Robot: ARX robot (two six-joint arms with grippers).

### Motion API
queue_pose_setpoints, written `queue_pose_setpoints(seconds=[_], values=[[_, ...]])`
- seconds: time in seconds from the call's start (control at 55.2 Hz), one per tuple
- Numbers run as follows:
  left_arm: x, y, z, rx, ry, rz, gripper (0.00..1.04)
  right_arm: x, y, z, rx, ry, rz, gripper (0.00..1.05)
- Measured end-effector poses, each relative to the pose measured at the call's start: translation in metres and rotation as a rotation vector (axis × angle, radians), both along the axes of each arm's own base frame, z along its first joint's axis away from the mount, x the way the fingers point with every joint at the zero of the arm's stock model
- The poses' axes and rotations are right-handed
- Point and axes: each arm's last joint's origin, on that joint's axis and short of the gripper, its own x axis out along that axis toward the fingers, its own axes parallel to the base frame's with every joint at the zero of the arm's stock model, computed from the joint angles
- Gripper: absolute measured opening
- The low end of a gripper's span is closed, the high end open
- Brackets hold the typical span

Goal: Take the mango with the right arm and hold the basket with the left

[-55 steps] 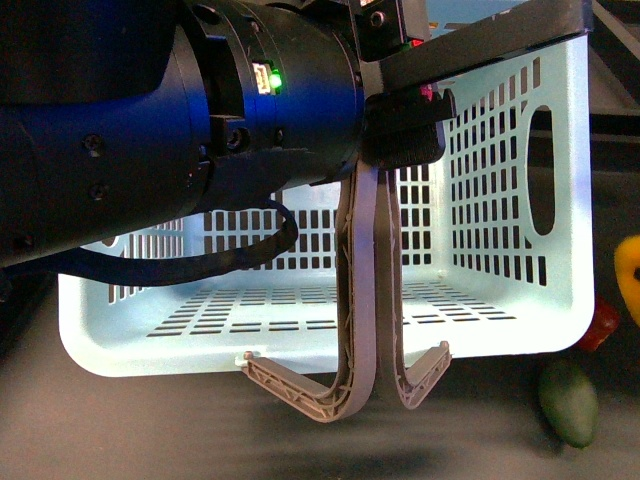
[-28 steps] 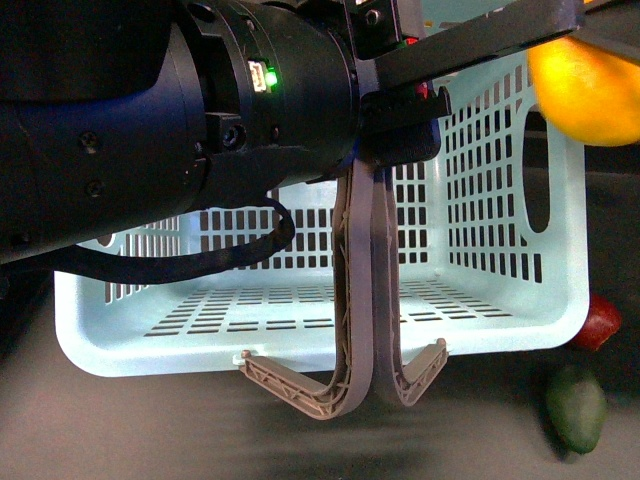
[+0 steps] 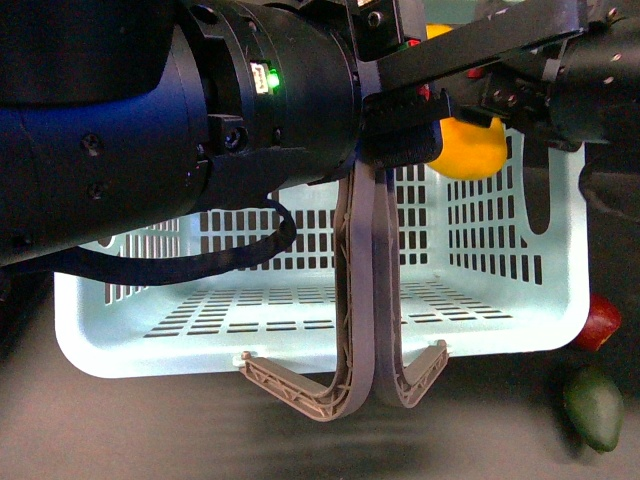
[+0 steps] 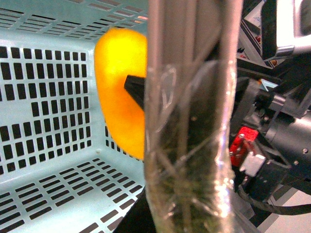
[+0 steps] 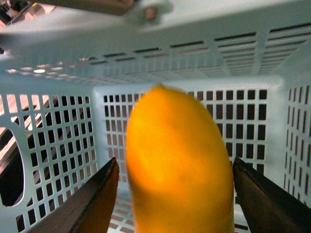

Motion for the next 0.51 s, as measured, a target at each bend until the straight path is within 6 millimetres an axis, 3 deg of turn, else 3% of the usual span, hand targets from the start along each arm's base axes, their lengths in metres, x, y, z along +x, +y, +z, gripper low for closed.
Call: queue_pose_setpoints(seconds=[0.236, 0.344, 0.507], values=[[0.0, 0.0, 0.0, -0.001, 0.003, -0.002, 0.06, -0.012, -0.012, 0.02, 0.038, -0.078, -0.021, 0.99], [0.0, 0.0, -0.003, 0.003, 0.016, -0.001, 0.06, -0.024, -0.022, 0.033, 0.046, -0.118, -0.041, 0.96], [0.0, 0.0, -0.003, 0.002, 0.017, 0.003, 0.06, -0.058, -0.048, 0.053, 0.052, -0.169, -0.11, 0.97]])
